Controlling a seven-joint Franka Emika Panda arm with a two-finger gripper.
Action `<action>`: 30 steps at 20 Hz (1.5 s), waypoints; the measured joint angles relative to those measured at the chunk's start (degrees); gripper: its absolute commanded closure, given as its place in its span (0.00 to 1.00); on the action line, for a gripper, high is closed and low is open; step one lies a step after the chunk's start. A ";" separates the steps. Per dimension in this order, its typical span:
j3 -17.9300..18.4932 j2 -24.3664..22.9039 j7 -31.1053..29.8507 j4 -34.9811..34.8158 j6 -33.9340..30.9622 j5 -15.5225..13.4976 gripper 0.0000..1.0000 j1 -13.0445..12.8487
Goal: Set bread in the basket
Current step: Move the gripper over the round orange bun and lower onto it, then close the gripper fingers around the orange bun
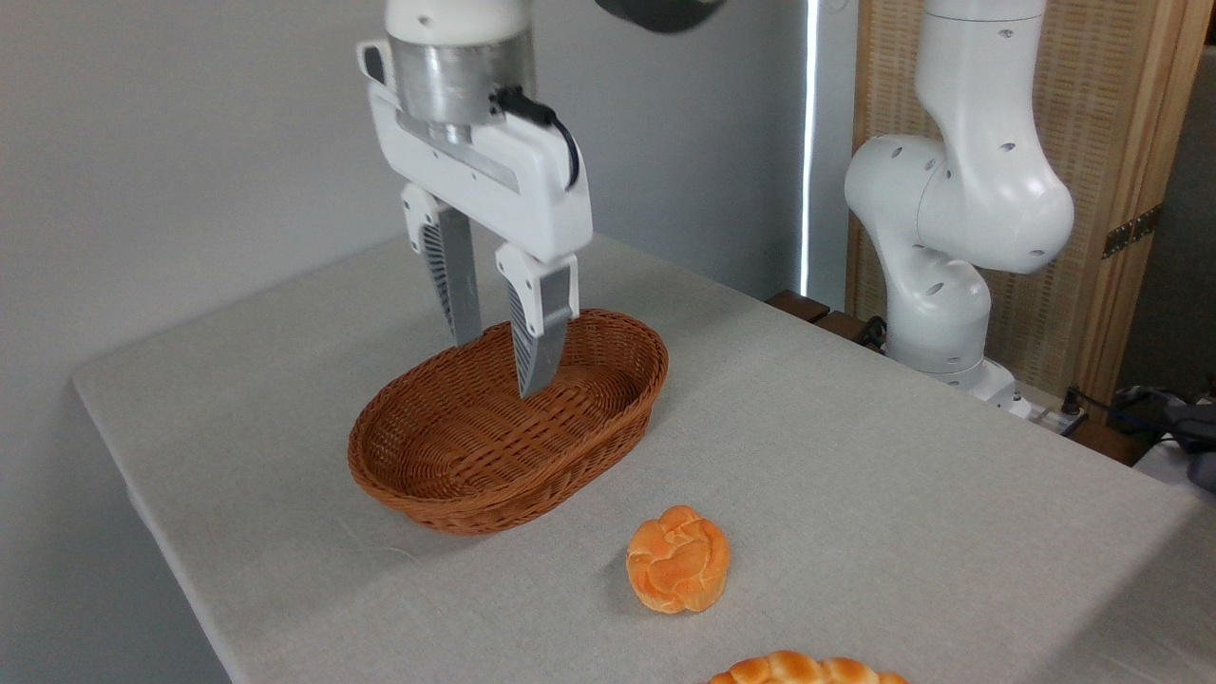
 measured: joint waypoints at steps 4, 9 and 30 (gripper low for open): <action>0.30 -1.65 7.71 -5.80 6.41 0.22 0.00 0.01; 3.02 -2.09 22.24 -9.80 9.23 0.52 0.00 0.20; 7.41 -1.21 29.41 -18.92 9.47 9.44 0.00 0.07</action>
